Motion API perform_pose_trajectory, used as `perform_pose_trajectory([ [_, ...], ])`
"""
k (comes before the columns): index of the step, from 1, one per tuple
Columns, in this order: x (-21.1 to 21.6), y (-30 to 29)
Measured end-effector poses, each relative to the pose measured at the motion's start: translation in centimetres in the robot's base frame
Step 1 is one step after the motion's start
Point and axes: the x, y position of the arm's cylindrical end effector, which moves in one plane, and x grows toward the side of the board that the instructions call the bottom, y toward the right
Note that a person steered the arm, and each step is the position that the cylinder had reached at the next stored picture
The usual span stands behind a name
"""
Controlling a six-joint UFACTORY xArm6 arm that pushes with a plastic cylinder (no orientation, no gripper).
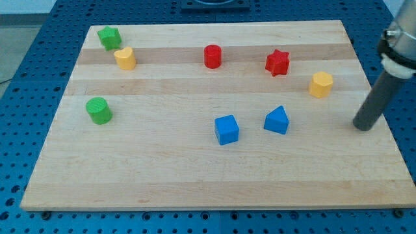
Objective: Separate the blue triangle and the blue cube
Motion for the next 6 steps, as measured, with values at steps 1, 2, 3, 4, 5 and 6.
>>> perform_pose_trajectory([
  [1, 0.1, -4.3],
  [2, -0.7, -9.7],
  [3, -2.7, -16.9],
  [4, -3.7, -21.1],
  [5, -3.7, -15.7],
  [6, -1.0, -13.9],
])
